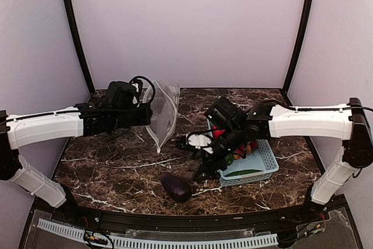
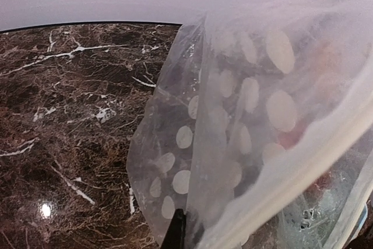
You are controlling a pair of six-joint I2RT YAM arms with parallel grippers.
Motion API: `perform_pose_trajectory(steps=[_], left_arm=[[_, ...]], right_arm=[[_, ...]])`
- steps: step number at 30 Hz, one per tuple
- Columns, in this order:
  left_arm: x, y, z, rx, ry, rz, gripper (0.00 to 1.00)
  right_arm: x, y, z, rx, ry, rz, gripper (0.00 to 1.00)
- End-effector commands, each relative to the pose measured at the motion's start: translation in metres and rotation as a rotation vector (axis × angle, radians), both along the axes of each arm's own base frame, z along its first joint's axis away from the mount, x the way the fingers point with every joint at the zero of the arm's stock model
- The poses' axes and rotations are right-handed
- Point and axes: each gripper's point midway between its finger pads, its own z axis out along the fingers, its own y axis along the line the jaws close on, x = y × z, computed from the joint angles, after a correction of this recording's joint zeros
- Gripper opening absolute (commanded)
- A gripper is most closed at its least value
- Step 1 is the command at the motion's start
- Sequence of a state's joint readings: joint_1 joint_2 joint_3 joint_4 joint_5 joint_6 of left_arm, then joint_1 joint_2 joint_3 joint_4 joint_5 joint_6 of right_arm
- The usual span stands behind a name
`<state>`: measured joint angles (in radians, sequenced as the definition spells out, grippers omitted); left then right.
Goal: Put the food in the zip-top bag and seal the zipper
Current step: Pick up the fake vegetable from the center of the board.
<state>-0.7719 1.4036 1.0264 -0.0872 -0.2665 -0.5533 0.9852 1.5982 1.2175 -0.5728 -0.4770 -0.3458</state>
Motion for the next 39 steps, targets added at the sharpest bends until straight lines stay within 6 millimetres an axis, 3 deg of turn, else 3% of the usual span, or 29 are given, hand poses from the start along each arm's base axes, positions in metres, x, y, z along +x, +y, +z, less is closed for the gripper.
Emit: perform_pose_trajectory(steps=[1,3,6,11,13,15,18,21,25,30,35,39], left_arm=[[-0.012,0.030,0.003,0.043,-0.018,0.058,0.01],[-0.014,0.038,0.002,0.052,-0.023,0.079,0.01],[-0.018,0.050,0.003,0.063,-0.030,0.117,0.01],[-0.024,0.076,0.006,0.075,-0.051,0.201,0.01],[-0.028,0.085,0.014,0.063,-0.075,0.221,0.01],[-0.031,0.091,0.017,0.058,-0.087,0.228,0.01],[-0.035,0.097,0.021,0.067,-0.097,0.232,0.01],[-0.037,0.098,0.028,0.081,-0.121,0.216,0.01],[-0.036,0.096,0.034,0.100,-0.120,0.180,0.01],[-0.034,0.112,0.033,0.200,-0.088,0.216,0.01],[-0.039,0.130,0.035,0.213,-0.097,0.250,0.01],[-0.046,0.144,0.038,0.204,-0.114,0.284,0.01]], right_arm=[[-0.014,0.012,-0.019,-0.089,-0.219,0.099,0.86],[-0.025,0.027,-0.030,-0.117,-0.168,0.111,0.98],[-0.046,0.051,-0.038,-0.134,-0.137,0.132,0.99],[-0.076,0.085,-0.034,-0.095,-0.150,0.202,0.99],[-0.088,0.093,-0.033,-0.082,-0.250,0.290,0.99],[-0.087,0.099,-0.028,-0.065,-0.324,0.332,0.99],[-0.098,0.104,-0.020,-0.029,-0.322,0.412,0.99],[-0.113,0.102,-0.029,-0.023,-0.339,0.527,0.95],[-0.093,0.114,-0.037,-0.008,-0.421,0.549,0.89],[-0.061,0.144,-0.036,0.044,-0.445,0.505,0.89],[-0.038,0.177,-0.054,0.059,-0.486,0.443,0.90],[-0.006,0.201,-0.075,0.058,-0.504,0.356,0.93]])
